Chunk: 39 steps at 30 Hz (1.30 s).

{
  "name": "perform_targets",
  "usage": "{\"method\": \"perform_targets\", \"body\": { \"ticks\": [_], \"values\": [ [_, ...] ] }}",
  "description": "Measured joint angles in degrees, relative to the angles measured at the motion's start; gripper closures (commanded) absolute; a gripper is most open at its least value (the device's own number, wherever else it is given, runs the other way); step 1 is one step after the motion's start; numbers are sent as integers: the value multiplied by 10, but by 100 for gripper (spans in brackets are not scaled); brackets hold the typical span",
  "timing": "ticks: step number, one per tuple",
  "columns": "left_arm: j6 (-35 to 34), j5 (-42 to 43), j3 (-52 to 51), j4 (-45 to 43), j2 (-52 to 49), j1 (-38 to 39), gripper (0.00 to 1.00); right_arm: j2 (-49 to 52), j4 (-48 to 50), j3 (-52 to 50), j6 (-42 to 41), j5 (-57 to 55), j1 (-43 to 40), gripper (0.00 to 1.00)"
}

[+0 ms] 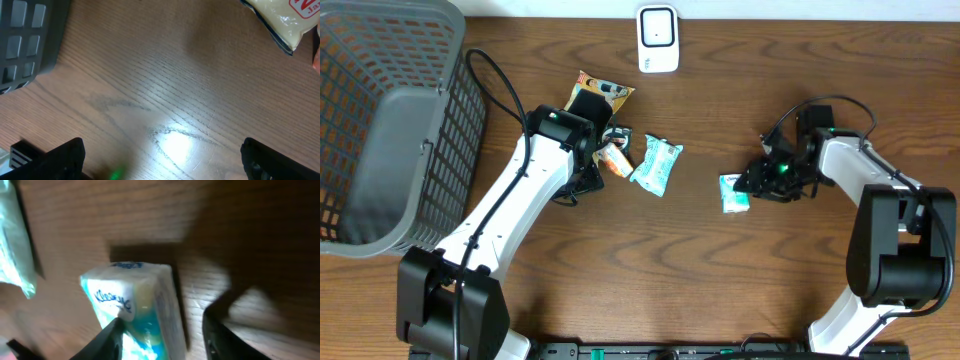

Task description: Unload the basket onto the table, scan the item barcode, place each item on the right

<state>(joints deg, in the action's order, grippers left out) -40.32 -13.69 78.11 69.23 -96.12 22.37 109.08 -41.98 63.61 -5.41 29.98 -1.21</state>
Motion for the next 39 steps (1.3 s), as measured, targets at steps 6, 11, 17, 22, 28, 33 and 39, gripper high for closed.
{"method": "perform_targets", "body": {
  "ticks": [6,11,17,22,28,33,39],
  "values": [
    [0,0,0,0,0,0,2,-3,32,-15,-5,16,22,59],
    [0,0,0,0,0,0,2,-4,35,-22,-10,10,36,79],
    [0,0,0,0,0,0,2,-5,26,-23,-33,16,35,99],
    [0,0,0,0,0,0,2,-6,24,-26,-23,44,36,99],
    [0,0,0,0,0,0,2,-4,25,-35,47,179,35,99],
    [0,0,0,0,0,0,2,-4,25,-34,115,328,25,99],
    [0,0,0,0,0,0,2,-4,31,-34,164,467,0,99]
  ]
}}
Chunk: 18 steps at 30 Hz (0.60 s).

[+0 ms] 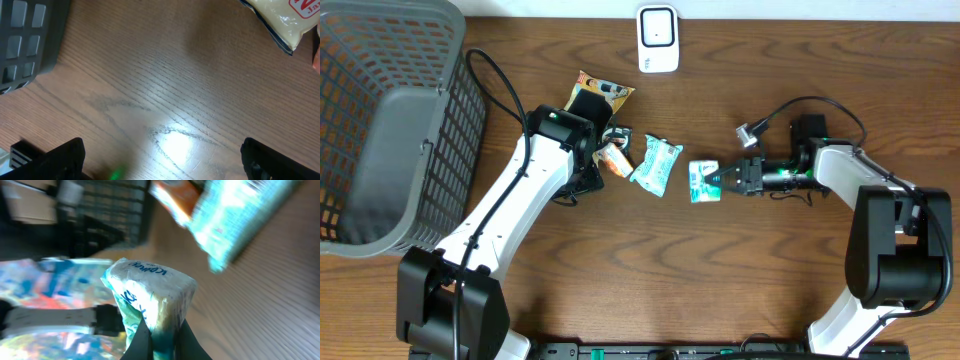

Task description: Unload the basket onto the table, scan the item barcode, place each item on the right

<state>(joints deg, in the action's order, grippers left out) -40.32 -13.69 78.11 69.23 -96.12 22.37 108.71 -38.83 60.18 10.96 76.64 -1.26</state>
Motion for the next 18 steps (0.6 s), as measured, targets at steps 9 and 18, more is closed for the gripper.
{"method": "perform_targets", "body": {
  "ticks": [9,18],
  "values": [
    [0,0,0,0,0,0,2,0,34,1,-17,92,-27,99],
    [0,0,0,0,0,0,2,0,34,1,-36,105,-27,99]
  ]
}}
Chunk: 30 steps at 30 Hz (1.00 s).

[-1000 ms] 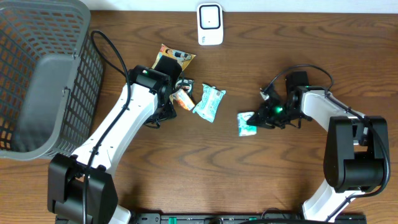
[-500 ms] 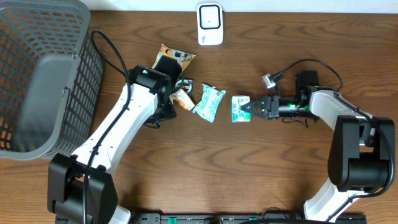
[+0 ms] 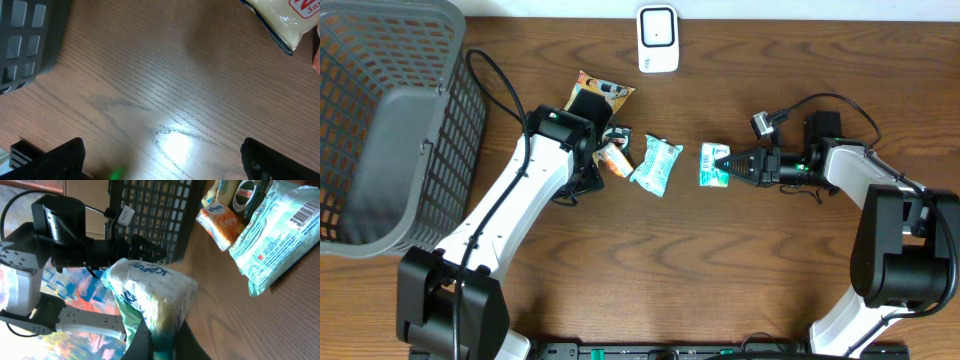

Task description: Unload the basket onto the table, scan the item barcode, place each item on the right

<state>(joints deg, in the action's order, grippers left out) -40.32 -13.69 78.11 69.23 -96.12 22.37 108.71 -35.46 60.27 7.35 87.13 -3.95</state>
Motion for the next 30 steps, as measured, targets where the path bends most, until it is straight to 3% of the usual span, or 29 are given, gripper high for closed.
{"method": "perform_targets", "body": {
  "ticks": [30],
  "values": [
    [0,0,0,0,0,0,2,0,-10,0,16,4,13,99]
  ]
}}
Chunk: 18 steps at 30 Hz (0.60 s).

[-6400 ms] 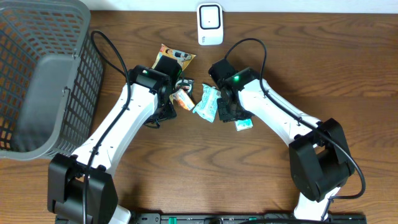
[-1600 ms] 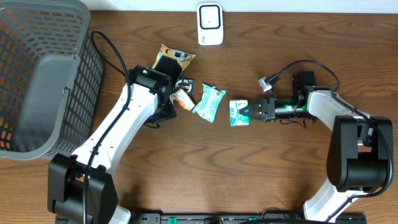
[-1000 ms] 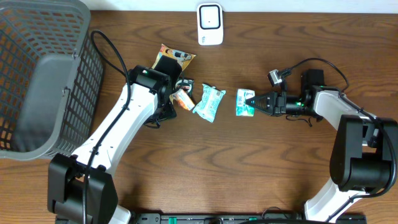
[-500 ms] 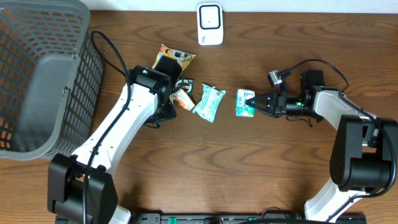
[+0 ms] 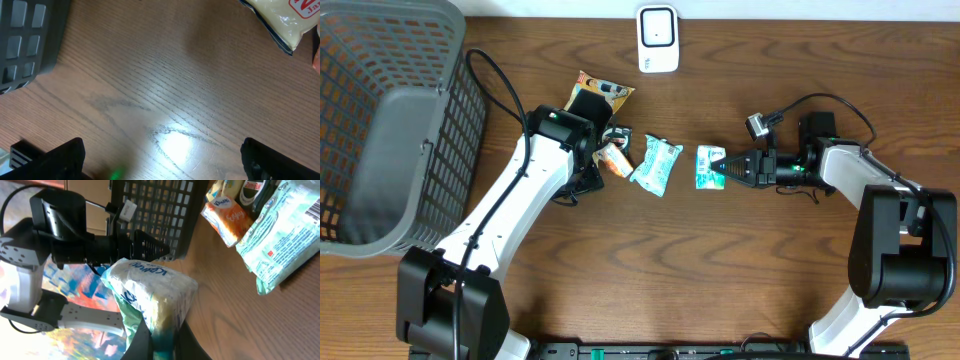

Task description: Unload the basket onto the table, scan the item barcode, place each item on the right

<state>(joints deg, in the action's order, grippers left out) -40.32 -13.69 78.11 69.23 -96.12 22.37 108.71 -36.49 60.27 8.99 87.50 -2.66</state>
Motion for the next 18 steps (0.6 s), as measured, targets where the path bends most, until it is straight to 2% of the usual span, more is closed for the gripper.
{"method": "perform_targets", "body": {
  "ticks": [10,18],
  "values": [
    [0,0,0,0,0,0,2,0,13,0,20,1,7,99],
    [0,0,0,0,0,0,2,0,36,0,39,2,69,99]
  ]
}}
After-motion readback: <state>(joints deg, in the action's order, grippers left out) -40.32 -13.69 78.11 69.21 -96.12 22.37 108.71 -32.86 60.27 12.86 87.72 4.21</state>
